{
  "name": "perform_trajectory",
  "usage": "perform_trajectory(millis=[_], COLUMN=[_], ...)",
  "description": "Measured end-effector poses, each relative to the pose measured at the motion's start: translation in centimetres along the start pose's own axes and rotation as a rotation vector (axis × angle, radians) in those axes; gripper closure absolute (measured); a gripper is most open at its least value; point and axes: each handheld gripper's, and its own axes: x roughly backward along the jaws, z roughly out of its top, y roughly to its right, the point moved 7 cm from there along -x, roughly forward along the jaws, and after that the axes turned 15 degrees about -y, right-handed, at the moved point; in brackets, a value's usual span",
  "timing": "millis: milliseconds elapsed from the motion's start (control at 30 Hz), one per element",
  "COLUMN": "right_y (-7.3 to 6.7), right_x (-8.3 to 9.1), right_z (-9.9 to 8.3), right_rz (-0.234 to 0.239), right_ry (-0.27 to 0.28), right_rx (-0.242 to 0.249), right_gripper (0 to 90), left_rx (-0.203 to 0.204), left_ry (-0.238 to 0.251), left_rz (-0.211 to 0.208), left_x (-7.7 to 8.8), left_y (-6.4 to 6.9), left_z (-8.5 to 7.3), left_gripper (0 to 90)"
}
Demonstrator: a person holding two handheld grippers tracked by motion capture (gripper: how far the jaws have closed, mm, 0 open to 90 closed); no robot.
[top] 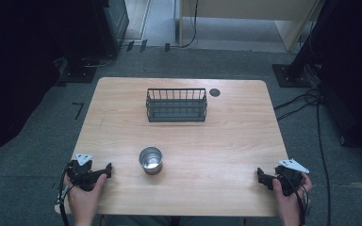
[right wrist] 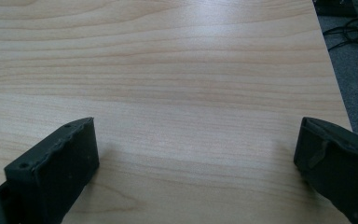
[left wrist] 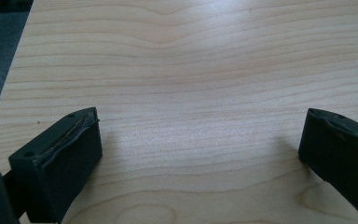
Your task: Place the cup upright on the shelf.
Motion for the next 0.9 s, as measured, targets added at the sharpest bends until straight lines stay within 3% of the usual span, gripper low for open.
perform_trajectory(millis=[433, 900], right_y=[0.0, 0.0], right_x=[0.0, 0.0], right_z=[0.0, 0.0], right_rz=[-0.001, 0.0], right_ry=[0.0, 0.0], right_rx=[0.0, 0.0], right_gripper=[0.0, 0.0], left_rx=[0.044, -0.045], left_ry=[-0.024, 0.024], left_rz=[0.015, -0.09], left_x=[0.2, 2.4], left_y=[0.5, 5.4], left_z=[-0.1, 0.5], left_gripper=[0.0, 0.0])
